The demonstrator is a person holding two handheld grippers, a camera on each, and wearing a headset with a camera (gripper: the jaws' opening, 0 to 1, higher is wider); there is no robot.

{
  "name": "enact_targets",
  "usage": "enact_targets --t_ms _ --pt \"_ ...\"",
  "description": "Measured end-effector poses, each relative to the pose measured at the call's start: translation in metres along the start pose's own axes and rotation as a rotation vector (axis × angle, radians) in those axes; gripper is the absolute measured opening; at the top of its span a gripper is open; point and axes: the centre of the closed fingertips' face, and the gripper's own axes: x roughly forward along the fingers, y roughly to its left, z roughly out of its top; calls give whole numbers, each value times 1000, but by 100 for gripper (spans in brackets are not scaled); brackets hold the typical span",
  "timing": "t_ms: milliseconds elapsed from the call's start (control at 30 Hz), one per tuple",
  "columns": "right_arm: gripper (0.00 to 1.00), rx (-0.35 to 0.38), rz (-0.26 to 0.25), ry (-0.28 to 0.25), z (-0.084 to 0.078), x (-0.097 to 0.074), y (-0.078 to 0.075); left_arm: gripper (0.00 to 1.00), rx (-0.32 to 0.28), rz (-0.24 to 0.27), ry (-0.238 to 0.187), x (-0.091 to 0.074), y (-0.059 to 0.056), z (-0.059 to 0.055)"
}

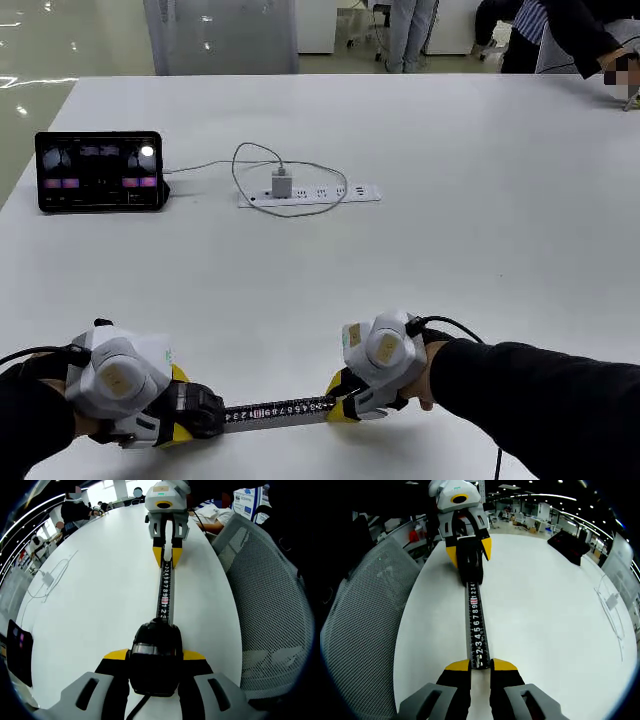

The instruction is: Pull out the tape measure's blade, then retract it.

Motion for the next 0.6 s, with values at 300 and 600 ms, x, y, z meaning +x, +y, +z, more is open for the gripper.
enact_targets --t_ms 300,600 --pt "10 0 -5 9 -7 -4 0 32 0 2 0 0 0 0" --pt "10 5 -5 12 -11 -7 -1 32 -2 5 -2 0 0 0"
